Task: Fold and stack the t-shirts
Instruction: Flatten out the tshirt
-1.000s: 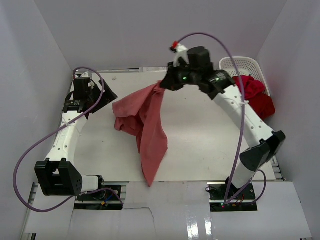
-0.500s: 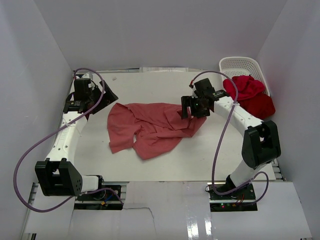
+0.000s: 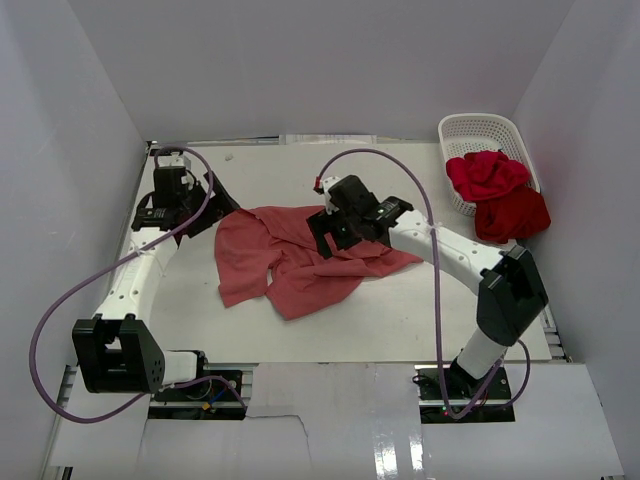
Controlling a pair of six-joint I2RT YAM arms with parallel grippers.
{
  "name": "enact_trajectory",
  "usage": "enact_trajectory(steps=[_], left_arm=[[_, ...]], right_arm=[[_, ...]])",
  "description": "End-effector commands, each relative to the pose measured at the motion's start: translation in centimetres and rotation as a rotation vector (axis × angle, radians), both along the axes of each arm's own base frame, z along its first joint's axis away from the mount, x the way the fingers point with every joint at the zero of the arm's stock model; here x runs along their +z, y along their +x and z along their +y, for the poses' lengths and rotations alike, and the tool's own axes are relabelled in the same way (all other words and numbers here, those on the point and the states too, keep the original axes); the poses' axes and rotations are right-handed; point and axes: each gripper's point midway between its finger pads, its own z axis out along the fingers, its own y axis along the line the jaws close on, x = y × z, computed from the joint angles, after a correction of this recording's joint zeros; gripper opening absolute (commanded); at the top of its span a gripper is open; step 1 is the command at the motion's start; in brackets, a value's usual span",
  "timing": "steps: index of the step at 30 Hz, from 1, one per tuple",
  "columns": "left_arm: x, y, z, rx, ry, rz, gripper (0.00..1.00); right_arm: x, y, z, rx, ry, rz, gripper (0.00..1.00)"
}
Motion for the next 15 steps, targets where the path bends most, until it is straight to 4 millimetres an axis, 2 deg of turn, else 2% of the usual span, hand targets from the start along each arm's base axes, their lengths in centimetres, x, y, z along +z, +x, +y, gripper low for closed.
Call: enact_trajectory(steps=[1, 2, 3, 4, 5, 9, 15], left_arm=[[0.8, -0.7, 0.7, 0.056, 0.002, -0.037, 0.98], [0.7, -0.8, 1.1, 0.080, -0.020, -0.036, 0.98], [0.6, -0.8, 1.7, 0.102, -0.034, -0.033, 0.98], [0.6, -0.6, 2.8, 0.133, -0.051, -0.035, 0.98], [0.3, -0.6, 2.8, 0.131, -0.069, -0.022, 0.98], [-1.1, -0.5, 3.4, 0.172, -0.093, 0.038, 0.98], [-2.6, -1.1, 3.0, 0.164, -0.110, 0.067, 0.98]], right_arm=[[0.6, 2.1, 4.1, 0.060, 0.032, -0.082, 0.90], [-1.0, 2.3, 5.0, 0.083, -0.005, -0.083, 0.89], [-1.3, 2.8, 5.5, 0.086, -0.015, -0.095, 0.89], [-0.5, 3.8, 6.5, 0.085, -0.001, -0.131, 0.89], [-1.9, 4.4, 7.0, 0.090, -0.032, -0.128, 0.89], [-2.1, 5.9, 9.9, 0.133, -0.026, -0.143, 0.89], [-2.2, 8.9, 12.0, 0.120, -0.070, -0.193, 0.86]])
